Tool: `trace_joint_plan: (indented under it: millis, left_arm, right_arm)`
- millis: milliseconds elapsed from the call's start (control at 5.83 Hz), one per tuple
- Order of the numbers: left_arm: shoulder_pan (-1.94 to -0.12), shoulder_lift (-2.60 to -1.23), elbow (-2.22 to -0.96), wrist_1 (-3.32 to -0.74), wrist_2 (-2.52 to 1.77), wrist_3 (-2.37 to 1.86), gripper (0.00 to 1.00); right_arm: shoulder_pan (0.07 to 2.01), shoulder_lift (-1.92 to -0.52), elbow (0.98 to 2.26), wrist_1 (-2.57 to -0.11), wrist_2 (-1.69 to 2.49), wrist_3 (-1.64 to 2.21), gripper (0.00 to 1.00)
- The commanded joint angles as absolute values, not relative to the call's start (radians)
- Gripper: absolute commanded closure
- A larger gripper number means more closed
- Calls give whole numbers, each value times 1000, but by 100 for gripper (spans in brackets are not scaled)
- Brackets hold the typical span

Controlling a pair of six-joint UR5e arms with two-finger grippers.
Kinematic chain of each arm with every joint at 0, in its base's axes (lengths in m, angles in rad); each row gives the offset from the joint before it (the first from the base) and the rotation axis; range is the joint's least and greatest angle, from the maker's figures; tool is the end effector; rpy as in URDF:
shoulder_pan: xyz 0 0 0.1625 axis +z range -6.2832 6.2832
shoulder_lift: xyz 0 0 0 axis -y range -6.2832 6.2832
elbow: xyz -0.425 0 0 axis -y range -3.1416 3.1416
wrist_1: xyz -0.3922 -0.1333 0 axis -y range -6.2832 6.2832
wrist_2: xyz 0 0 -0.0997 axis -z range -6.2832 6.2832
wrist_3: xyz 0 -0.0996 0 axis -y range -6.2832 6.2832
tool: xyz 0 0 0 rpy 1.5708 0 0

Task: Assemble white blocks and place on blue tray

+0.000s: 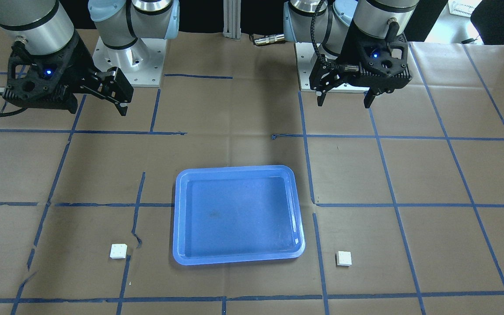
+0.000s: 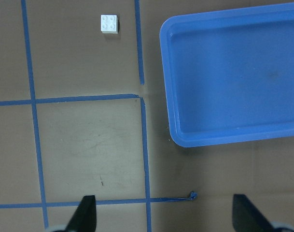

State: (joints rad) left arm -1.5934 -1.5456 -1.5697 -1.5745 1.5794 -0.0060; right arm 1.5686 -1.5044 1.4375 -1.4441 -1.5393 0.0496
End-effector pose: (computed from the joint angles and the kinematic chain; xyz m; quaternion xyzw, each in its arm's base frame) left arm -0.1433 -0.4802 0.5004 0.0083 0.9999 -0.0114 0.0041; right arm 0.1353 -0.5134 0.5075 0.0264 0.9991 0.0303 0.0150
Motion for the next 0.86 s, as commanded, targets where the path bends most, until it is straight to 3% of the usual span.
trace_joint_plan:
  millis: [0,686]
  left_arm:
    - [-1531,-1648,-1553,-1572,1578,-2,1]
    - [-1508,-1893,-1543,-1283,1574,29,1]
  right_arm:
    - [1568,-1505,1437,-1457,-1537,28,0]
    - [1522,-1488,1439,-1460,-1536,-559,0]
